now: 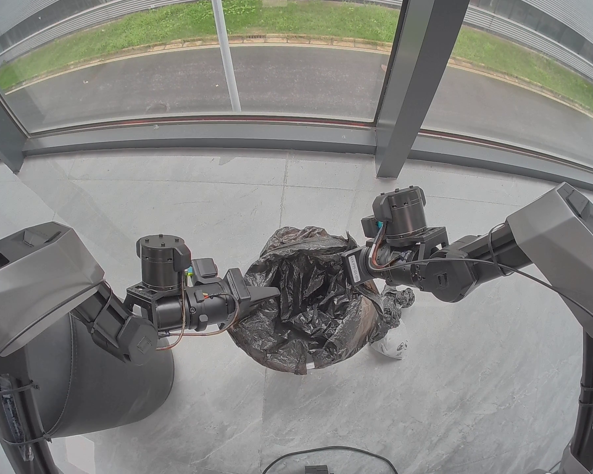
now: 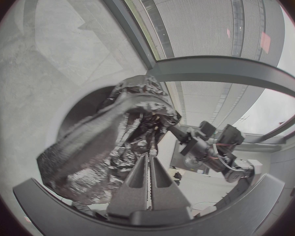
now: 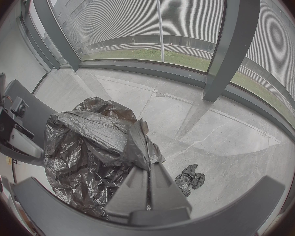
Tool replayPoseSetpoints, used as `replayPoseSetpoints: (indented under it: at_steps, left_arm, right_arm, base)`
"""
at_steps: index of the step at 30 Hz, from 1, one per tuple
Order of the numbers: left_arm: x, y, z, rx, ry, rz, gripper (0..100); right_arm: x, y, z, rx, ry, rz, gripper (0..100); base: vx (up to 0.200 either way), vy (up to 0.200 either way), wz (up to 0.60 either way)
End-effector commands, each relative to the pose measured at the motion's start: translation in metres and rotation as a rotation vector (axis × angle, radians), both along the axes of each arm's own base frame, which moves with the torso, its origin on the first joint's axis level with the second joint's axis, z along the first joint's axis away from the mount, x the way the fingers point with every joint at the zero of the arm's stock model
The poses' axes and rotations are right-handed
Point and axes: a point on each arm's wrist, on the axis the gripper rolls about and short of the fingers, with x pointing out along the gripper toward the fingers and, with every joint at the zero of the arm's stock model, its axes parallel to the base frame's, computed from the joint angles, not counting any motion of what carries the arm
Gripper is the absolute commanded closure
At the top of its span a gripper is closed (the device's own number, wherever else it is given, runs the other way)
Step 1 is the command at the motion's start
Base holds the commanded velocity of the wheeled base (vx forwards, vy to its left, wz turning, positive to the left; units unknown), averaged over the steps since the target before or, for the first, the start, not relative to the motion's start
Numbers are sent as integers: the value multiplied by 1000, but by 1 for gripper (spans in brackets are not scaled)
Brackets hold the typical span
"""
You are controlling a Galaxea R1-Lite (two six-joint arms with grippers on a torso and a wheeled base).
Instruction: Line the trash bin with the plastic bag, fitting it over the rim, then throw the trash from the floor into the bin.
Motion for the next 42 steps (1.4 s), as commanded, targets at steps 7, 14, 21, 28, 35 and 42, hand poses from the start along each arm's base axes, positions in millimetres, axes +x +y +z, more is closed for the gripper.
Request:
replayPoseSetpoints:
  at_steps: [7,14,21,28,35,42]
  left_arm:
    - [16,-8,-15,201,-42,146,100]
    - [20,-9,-12,218,-30,162,100]
    - [20,-9,-4,204,-52,167,100]
    - [23,-12,5,226,-89,252,100]
    - [26,-16,9,252,-143,333,100]
    - [26,-20,9,262,-190,369,100]
  right_arm:
    - [-1,3,-3,8,8,1,100]
    - [-1,3,-3,10,9,0,100]
    - [-1,3,-3,9,10,0,100]
    - [-1,4,-4,8,11,2,100]
    - [-1,4,-5,7,13,2,100]
    - [0,5,-6,13,3,3,100]
  base:
    - [0,0,0]
    - [0,0,0]
    - [0,0,0]
    - [0,0,0]
    - [0,0,0]
    - [0,0,0]
